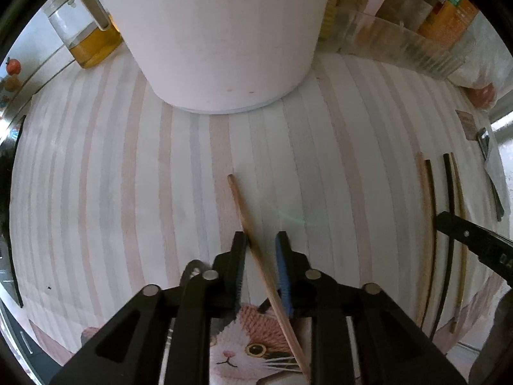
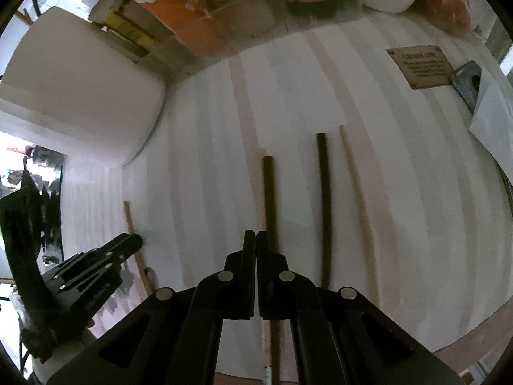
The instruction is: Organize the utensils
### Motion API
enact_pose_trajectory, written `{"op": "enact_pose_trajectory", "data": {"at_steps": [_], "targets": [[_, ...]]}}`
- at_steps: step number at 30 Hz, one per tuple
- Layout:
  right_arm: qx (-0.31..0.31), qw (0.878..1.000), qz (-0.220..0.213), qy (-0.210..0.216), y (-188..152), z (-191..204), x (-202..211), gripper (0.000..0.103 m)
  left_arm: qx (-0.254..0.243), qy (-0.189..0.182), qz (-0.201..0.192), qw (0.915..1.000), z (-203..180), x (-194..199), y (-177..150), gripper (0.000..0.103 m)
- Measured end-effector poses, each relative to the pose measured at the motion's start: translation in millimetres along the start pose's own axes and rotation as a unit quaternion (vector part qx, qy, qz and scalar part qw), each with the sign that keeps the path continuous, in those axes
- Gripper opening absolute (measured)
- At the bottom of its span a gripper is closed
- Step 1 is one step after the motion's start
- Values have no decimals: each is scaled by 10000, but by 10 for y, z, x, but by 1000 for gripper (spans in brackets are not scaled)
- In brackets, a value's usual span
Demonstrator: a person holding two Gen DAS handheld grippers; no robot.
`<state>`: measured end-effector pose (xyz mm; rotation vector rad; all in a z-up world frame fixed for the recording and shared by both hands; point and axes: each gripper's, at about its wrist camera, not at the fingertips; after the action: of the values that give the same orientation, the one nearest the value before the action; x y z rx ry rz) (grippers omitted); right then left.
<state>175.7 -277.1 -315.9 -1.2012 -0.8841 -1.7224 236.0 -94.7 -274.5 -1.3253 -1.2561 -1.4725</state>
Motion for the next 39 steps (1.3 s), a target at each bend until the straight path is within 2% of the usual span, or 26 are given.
{"op": "enact_pose_trajectory", "data": {"at_steps": [2,4,7,10,14,15,19,21,22,24,26,29,33,34,39], "targets": [[14,10000,-52,-59,9,-23,17,1,-5,-43,-2,10000,6,-2,4,25],[181,9989,-69,-422,10,3,8,1,-22,-59,10,10000,-5,-7,10,29],[80,9999,-69,-125,-12,-21,47,1,-48,-54,59,10000,2,-11,-7,41],[201,9996,-179,18,-29,0,114,1,12,-75,42,10000,14,-6,-1,42],[457,9988,-133,-117,-28,90,48,2,22,-65,66,10000,38,-19,17,42],[597,9975,-151,-352,-24,128,39,2,33,-61,68,10000,22,-26,31,42],[725,9957,-34,-568,0,180,1,4,119,-73,115,9998,0,-27,38,42],[842,9907,-47,-1072,10,200,-6,4,204,-88,138,9997,50,-21,27,42],[817,9901,-58,-1143,23,210,-12,4,252,-94,145,9995,84,-14,14,42],[609,9950,-127,-787,26,155,52,4,356,-106,134,9992,156,17,-5,42],[438,9989,-102,-95,37,94,126,4,484,-107,115,9987,240,45,-22,42],[334,9987,35,387,51,100,79,6,640,-98,95,9979,337,71,-36,42],[368,9990,171,188,26,138,-126,7,703,-75,86,9975,408,95,-84,42],[393,9990,230,-2,20,147,-171,7,713,-74,89,9974,427,98,-107,42],[592,9977,177,-271,-14,317,-189,6,687,-126,158,9974,359,38,-24,42]]}}
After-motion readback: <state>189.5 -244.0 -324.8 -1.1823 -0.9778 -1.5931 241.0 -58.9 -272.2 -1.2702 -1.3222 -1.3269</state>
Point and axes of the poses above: each gripper's, at about its wrist camera, not at the fingertips, and x roughly against the way its jaws point, z to its left, y to its top, and after that the axes turned 4 degrees about -x, right-handed
